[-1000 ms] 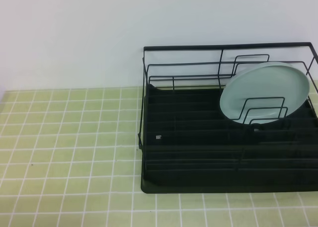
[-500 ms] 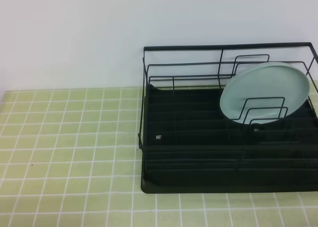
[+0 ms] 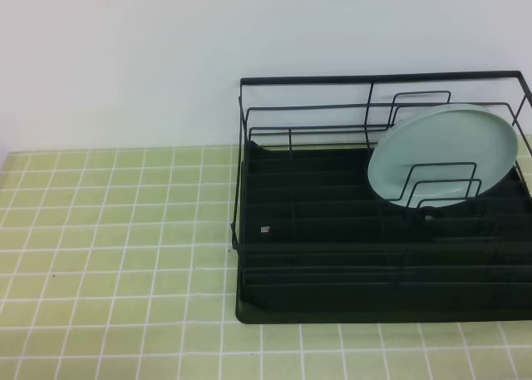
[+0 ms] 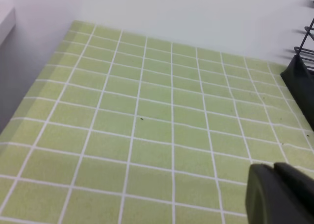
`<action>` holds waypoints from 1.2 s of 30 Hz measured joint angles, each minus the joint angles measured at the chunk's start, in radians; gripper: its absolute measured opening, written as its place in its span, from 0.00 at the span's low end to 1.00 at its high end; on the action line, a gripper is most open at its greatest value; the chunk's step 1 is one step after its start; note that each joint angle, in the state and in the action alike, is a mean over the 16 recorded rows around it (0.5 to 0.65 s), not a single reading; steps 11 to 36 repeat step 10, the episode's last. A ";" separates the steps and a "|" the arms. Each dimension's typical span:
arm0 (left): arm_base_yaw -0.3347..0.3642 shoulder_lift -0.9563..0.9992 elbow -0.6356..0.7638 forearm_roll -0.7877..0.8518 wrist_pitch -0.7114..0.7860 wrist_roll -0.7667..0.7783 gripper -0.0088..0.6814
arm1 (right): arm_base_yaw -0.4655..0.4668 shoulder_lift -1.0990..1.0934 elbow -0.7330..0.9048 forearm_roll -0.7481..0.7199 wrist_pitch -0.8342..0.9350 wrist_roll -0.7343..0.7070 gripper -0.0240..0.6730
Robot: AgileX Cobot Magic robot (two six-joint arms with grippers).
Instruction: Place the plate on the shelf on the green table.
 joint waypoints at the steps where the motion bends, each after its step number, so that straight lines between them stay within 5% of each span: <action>1: 0.000 0.000 0.000 0.000 0.000 0.000 0.01 | 0.000 -0.001 0.002 0.000 -0.001 0.000 0.03; 36: 0.000 0.000 0.000 0.000 0.000 0.000 0.01 | 0.000 -0.001 0.002 0.000 -0.002 0.000 0.03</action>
